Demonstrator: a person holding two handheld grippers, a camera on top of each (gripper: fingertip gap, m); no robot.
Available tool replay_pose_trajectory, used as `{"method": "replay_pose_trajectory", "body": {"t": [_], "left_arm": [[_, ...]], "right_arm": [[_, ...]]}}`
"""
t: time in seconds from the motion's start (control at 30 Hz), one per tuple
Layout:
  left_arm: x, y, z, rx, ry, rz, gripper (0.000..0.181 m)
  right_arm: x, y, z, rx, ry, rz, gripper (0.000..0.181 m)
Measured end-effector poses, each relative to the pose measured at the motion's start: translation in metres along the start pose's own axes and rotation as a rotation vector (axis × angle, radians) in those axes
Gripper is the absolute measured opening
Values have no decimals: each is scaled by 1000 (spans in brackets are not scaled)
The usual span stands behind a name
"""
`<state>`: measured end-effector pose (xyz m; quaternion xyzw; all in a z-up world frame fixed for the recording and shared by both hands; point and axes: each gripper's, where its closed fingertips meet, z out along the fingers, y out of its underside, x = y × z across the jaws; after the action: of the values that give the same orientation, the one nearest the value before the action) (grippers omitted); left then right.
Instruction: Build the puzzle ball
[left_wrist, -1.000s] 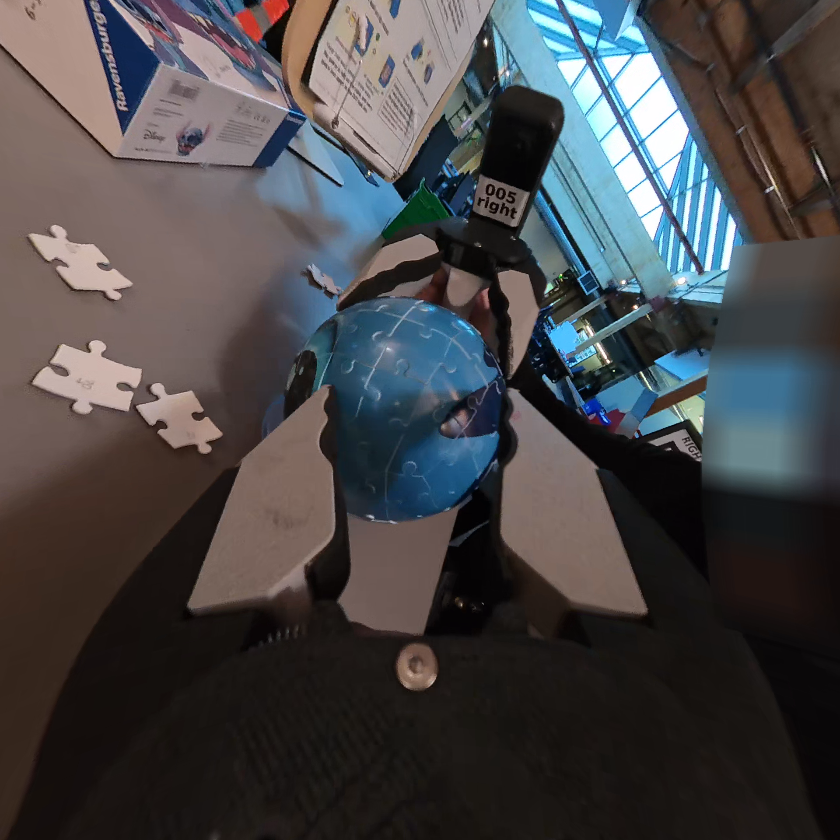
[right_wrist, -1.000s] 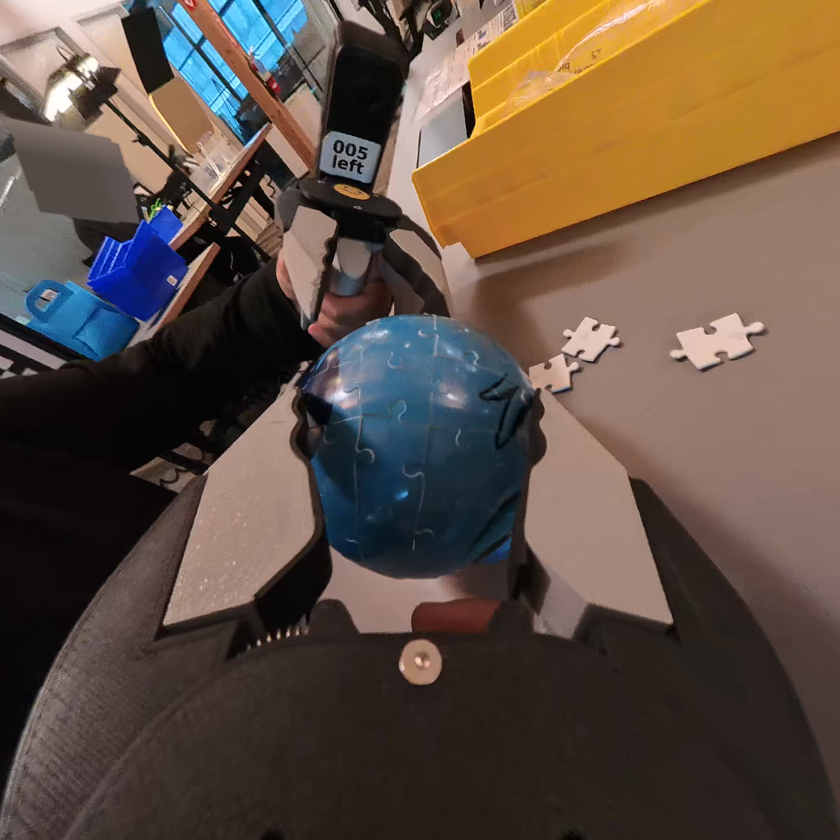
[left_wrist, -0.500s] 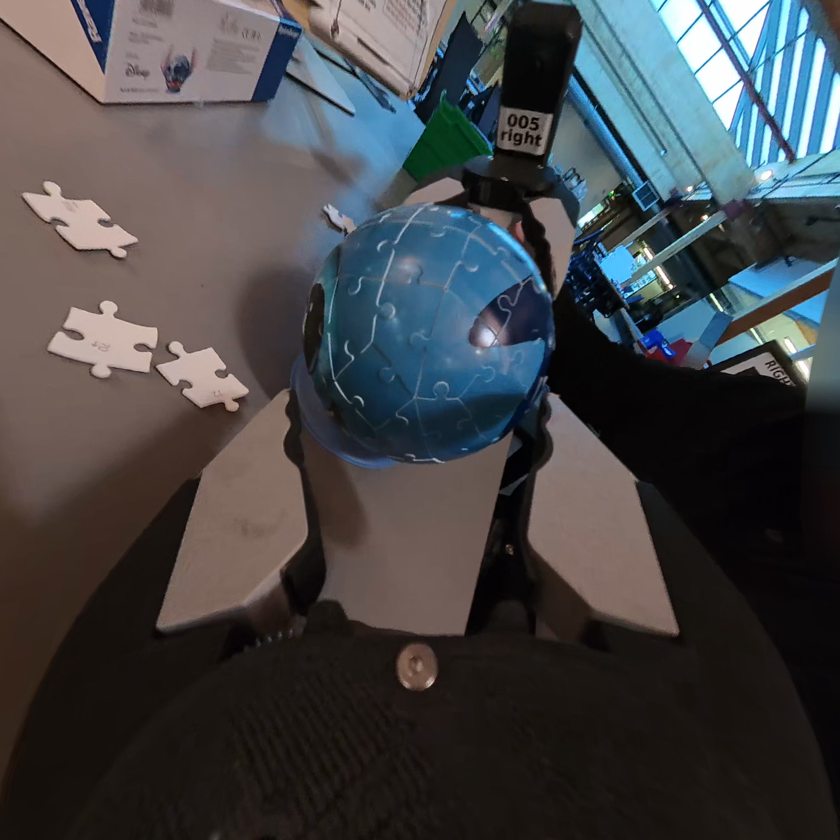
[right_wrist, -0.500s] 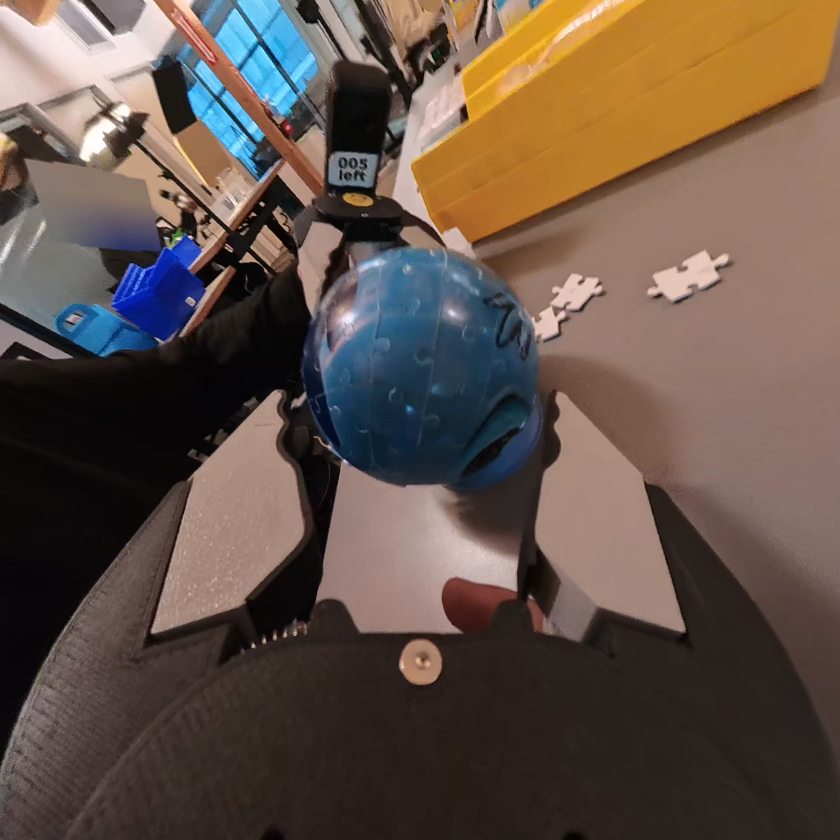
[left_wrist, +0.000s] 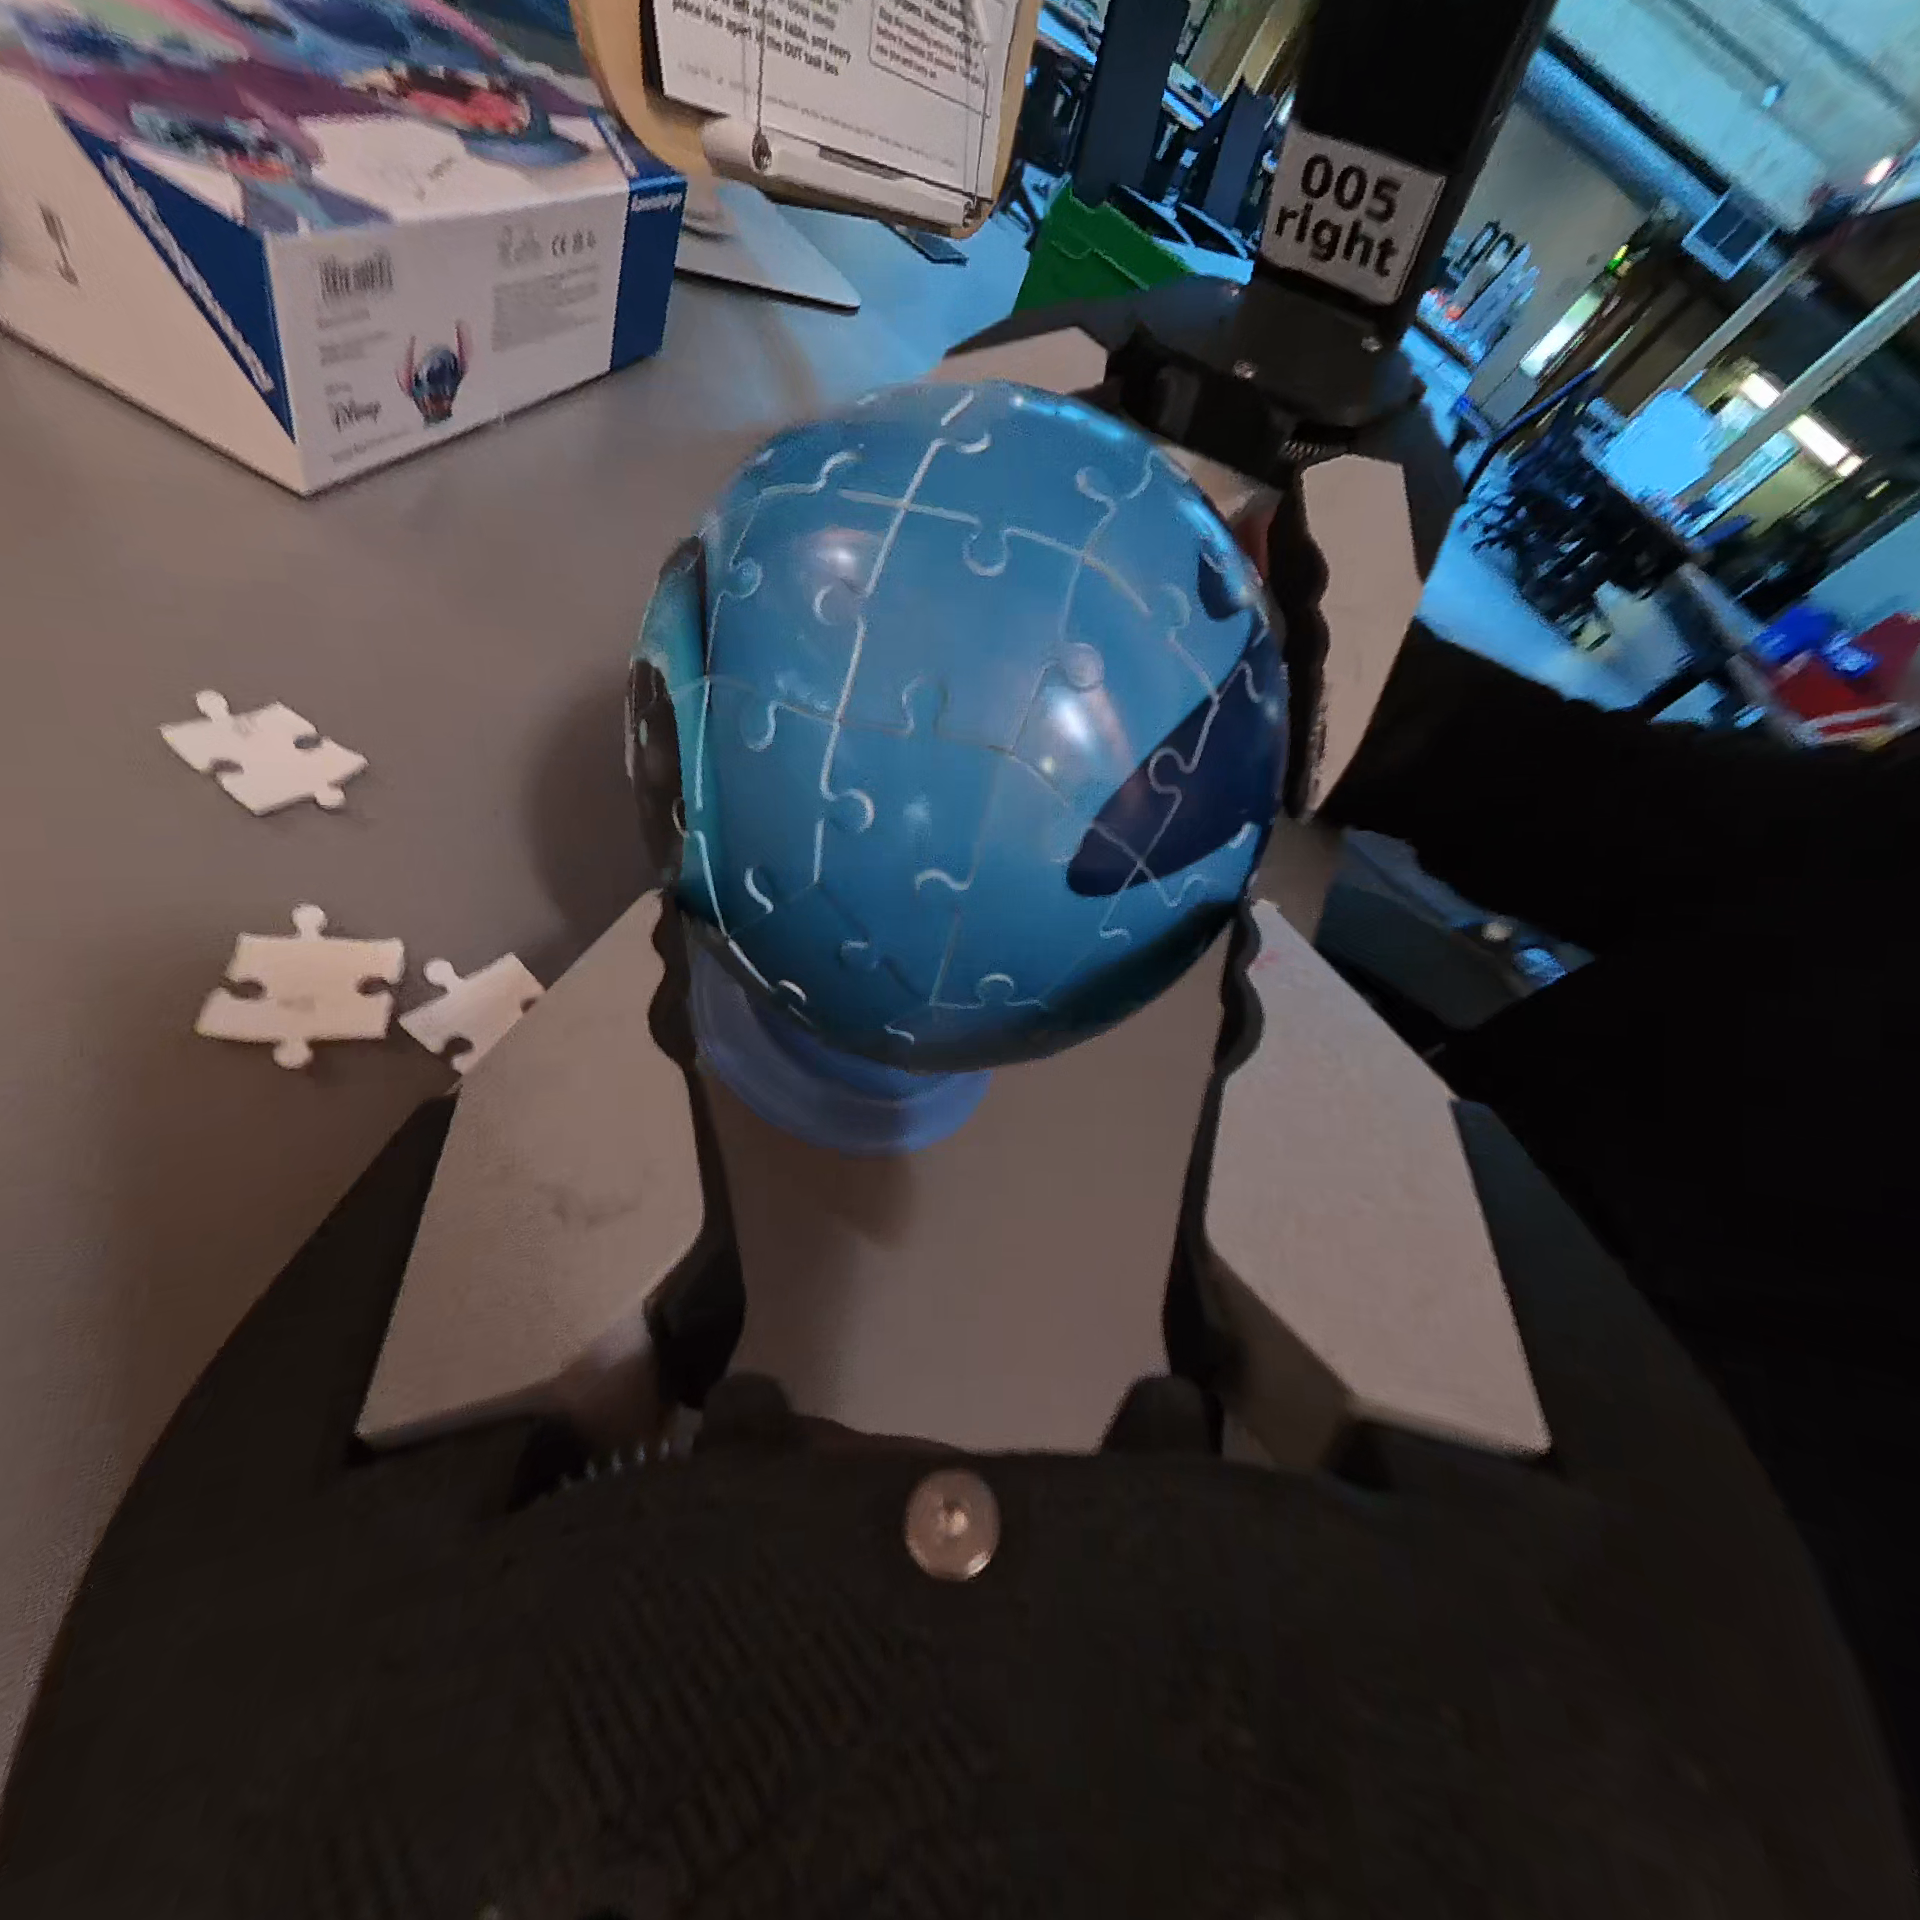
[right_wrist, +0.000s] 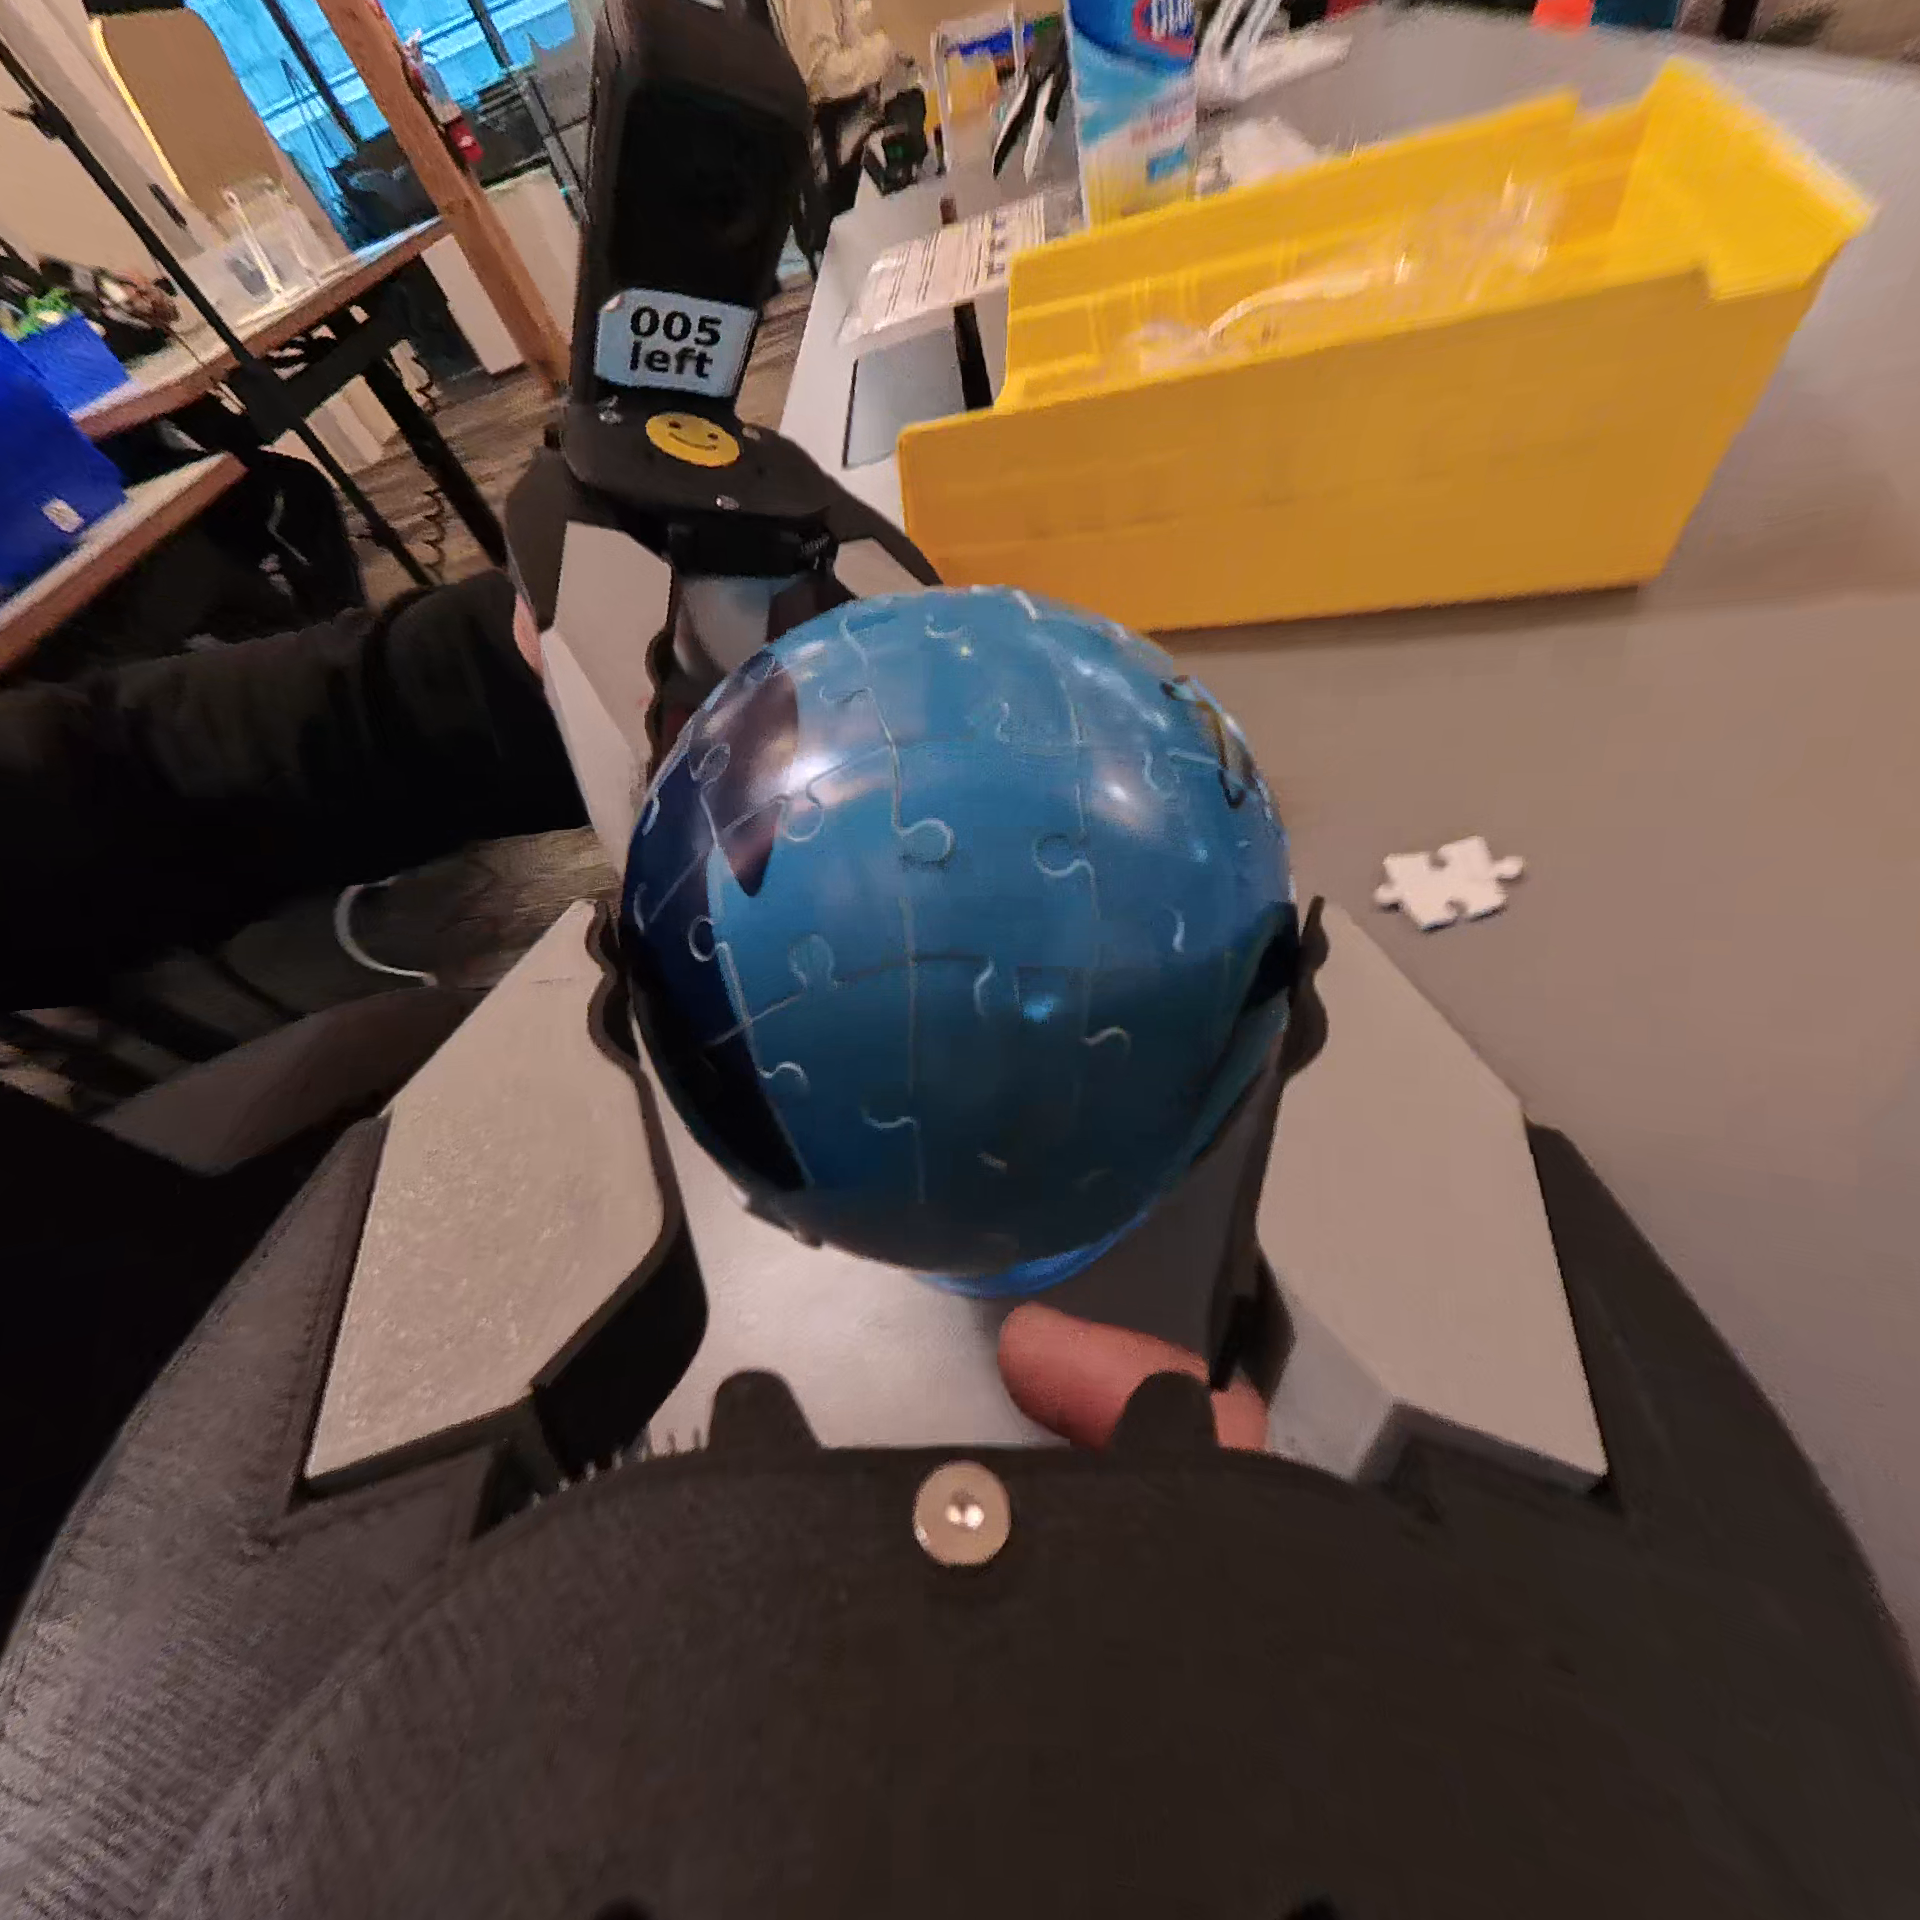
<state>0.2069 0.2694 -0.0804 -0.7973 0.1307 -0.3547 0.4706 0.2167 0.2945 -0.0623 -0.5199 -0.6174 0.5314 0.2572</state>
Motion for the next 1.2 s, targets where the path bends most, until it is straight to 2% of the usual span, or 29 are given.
{"method": "replay_pose_trajectory", "body": {"t": [0.1,0.3,0.43,0.57,0.8,0.97,1.07,1.2], "left_arm": [[0,3,3,2,-54,155,101],[-3,9,4,32,-166,379,101],[7,-5,-7,120,-204,489,101],[9,-4,-11,102,-219,513,101],[7,-12,-9,114,-181,447,101],[9,-22,-2,87,-132,334,101],[9,-32,7,65,-117,299,101],[10,-47,27,30,-121,341,101]], "right_arm": [[-3,-6,-1,66,52,-162,124],[-6,1,2,86,125,-336,125],[-15,-13,-1,129,133,-425,125],[-21,-17,1,120,146,-472,125],[-13,-19,-1,128,136,-364,125],[-6,-26,-9,113,125,-251,125],[2,-29,-18,130,127,-172,125],[17,-29,-39,194,151,-97,126]]}}
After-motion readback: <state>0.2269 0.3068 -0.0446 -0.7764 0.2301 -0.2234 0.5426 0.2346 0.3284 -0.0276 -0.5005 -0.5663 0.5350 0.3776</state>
